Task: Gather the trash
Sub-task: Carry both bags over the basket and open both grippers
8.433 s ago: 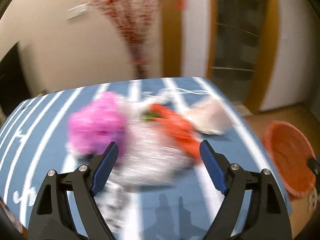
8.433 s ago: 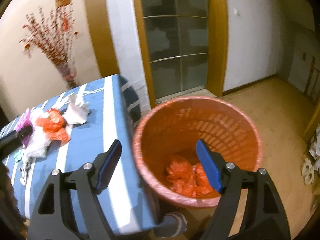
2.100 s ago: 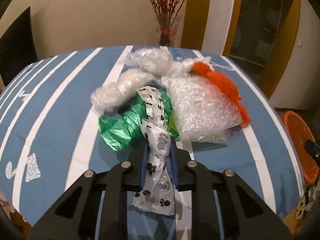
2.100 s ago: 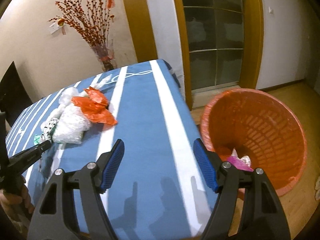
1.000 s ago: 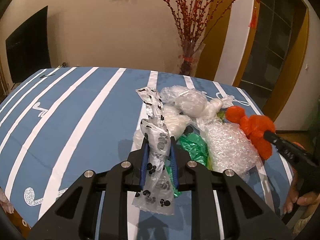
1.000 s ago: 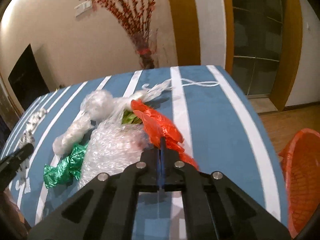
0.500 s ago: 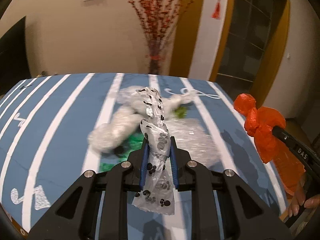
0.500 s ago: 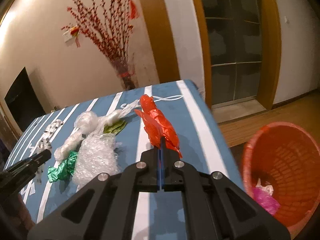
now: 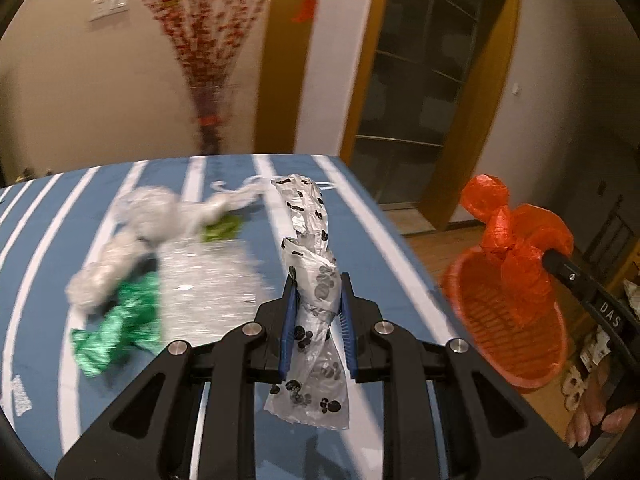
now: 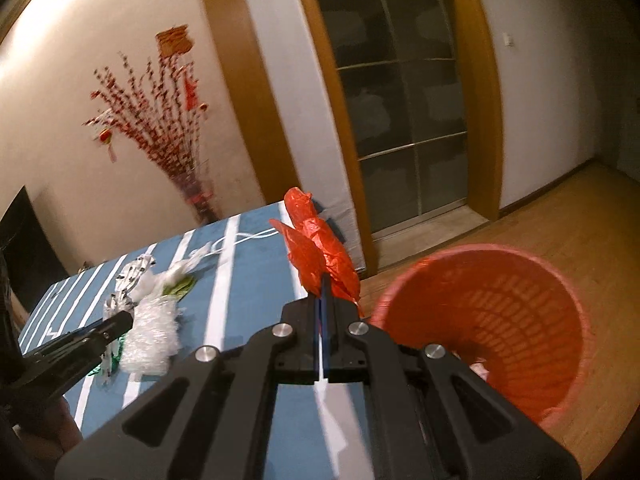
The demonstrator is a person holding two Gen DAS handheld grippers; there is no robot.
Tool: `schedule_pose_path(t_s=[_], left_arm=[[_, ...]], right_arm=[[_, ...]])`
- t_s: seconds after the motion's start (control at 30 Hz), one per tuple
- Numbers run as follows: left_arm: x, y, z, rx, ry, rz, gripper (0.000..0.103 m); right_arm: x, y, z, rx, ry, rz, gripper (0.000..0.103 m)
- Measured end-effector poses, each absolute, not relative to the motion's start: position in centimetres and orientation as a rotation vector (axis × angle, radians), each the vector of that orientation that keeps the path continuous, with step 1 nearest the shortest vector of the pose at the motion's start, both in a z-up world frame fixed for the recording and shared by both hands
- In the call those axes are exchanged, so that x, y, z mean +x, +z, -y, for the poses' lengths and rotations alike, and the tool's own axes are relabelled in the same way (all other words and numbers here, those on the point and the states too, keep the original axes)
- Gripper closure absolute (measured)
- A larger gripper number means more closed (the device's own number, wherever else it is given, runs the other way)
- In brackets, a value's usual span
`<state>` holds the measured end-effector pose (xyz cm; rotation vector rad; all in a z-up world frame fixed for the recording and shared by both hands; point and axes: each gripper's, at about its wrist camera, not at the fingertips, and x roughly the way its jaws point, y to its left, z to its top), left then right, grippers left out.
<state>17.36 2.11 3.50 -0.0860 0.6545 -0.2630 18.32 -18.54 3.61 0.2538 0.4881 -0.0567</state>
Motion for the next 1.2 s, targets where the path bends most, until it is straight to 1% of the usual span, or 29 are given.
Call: schedule_pose_path(t_s=[0.57,1.2], left_arm=[[16.8,3.1,10.6,-0.028,-0.515,-0.671,0.083],[17.8,1.0,18.2,0.012,-0.641,-0.736,0.083]], right_arm=[[14.1,2.7,27.6,0.33,-0.216,-0.446,0.101],[14.1,0.2,32.6,0.391,-0.279,-0.463,0.1]])
